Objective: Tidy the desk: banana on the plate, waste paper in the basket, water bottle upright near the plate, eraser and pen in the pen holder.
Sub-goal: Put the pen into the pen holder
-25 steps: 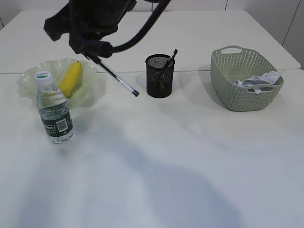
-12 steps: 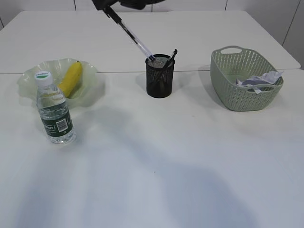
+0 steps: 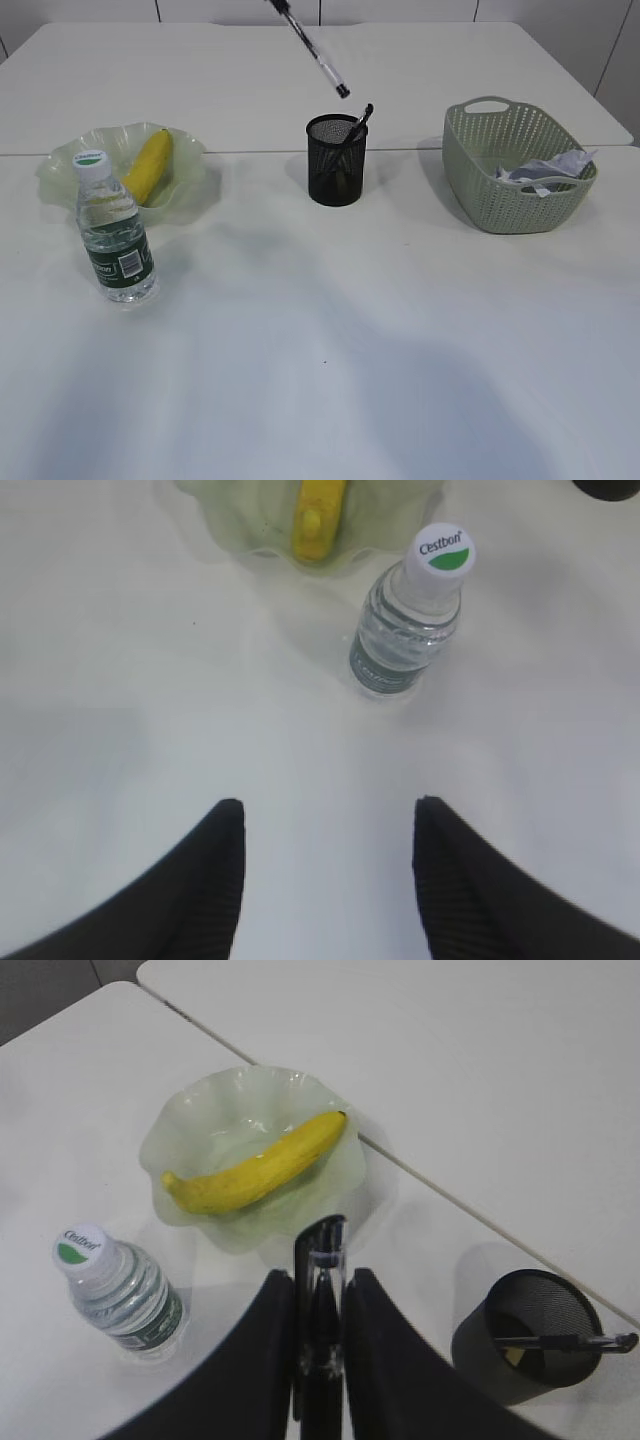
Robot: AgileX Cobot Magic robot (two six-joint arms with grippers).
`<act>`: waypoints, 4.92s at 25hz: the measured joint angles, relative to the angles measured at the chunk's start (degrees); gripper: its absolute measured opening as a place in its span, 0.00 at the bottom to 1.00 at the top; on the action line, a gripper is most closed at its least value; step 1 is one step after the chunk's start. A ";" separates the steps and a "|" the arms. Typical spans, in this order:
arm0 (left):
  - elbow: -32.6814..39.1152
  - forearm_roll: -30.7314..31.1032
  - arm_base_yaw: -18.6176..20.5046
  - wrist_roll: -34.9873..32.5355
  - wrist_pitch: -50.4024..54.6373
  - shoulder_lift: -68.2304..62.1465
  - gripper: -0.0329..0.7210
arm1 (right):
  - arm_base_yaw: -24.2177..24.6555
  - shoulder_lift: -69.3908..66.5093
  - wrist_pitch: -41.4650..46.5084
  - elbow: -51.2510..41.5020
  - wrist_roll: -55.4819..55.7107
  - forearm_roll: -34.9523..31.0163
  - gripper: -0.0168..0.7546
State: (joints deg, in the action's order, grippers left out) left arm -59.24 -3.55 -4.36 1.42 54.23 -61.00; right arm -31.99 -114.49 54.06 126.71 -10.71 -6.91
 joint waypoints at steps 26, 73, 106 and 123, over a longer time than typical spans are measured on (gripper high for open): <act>0.00 1.23 0.00 0.00 -1.11 0.00 0.55 | 4.93 0.00 -34.40 -14.38 -2.44 0.24 0.17; 0.00 3.86 0.00 0.00 -2.76 0.00 0.55 | 9.38 -16.51 -77.87 -24.99 -2.34 -0.52 0.16; 0.00 3.86 0.00 0.00 -5.43 -2.87 0.55 | 9.99 -21.96 -87.06 -24.99 -2.34 -1.07 0.19; 0.00 4.03 0.00 0.00 -5.43 -2.87 0.52 | 9.99 -21.71 -84.13 -24.99 -2.05 -1.07 0.50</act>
State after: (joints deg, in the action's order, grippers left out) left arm -59.24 0.49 -4.36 1.42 48.81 -63.87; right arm -22.00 -136.20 -30.07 101.73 -12.76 -7.99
